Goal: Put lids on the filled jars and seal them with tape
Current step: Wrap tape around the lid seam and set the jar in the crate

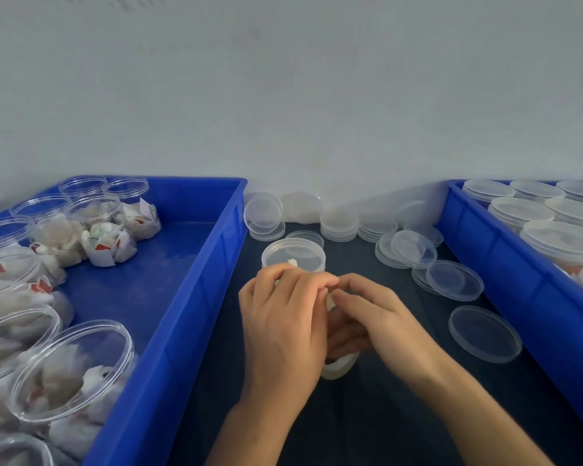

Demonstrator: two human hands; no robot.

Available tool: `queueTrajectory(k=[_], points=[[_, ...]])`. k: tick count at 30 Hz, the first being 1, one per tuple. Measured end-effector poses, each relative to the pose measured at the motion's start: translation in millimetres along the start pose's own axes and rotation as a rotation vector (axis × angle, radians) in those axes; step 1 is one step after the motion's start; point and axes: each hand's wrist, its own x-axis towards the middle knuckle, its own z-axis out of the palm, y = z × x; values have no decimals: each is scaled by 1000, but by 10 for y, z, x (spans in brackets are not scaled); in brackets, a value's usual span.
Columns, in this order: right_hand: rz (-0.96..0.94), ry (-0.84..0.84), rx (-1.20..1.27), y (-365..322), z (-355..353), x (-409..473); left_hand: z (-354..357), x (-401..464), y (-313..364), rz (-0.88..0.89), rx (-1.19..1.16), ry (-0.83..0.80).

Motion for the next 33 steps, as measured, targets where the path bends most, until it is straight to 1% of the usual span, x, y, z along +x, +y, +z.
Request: queueTrajectory(k=[3, 5, 8, 10, 12, 15, 19, 21, 28, 33], points=[[-87, -18, 58, 31, 87, -62, -27, 26, 10, -45, -106, 25], [-99, -27, 86, 19, 110, -85, -58, 54, 28, -85, -179, 23], [-95, -4, 29, -11, 109, -110, -113, 84, 43, -160, -268, 24], [-86, 52, -7, -26, 103, -116, -127, 89, 48, -150, -259, 18], [-127, 137, -156, -9, 85, -122, -126, 84, 45, -113, -219, 8], [-247, 264, -421, 10, 46, -126, -120, 83, 35, -41, -131, 1], [-351, 332, -692, 18, 18, -145, -131, 84, 21, 46, -23, -46], [-367, 361, -765, 2, 14, -155, -138, 89, 15, 48, -7, -76], [-411, 378, -769, -15, 9, -176, -163, 79, 26, -24, -69, -113], [-435, 380, -788, -25, 10, -183, -187, 99, 44, -22, -128, -114]])
